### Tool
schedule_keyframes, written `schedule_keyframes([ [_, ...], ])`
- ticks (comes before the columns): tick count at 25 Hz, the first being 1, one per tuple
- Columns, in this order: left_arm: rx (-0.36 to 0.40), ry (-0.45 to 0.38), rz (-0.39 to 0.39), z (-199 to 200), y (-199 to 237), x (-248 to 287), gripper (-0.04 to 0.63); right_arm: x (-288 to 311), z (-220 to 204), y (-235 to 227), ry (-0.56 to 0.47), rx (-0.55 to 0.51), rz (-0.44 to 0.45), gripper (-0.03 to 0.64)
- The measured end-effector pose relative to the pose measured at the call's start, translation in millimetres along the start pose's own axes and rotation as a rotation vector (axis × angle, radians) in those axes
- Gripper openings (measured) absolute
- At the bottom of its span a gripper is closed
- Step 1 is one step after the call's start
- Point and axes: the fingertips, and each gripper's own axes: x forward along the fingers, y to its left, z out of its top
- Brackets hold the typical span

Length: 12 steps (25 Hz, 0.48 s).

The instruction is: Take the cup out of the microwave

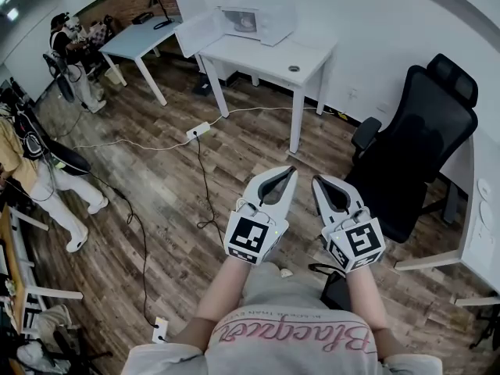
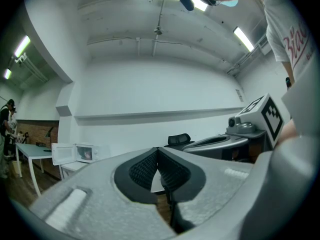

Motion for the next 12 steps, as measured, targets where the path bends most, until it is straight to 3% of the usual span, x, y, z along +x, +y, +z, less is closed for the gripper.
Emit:
schedule_keyframes([
  [12,0.001,0.013,0.025,-3,1,12,0.005,3,-5,-8,0.01,-0.008,0.046,0.011],
])
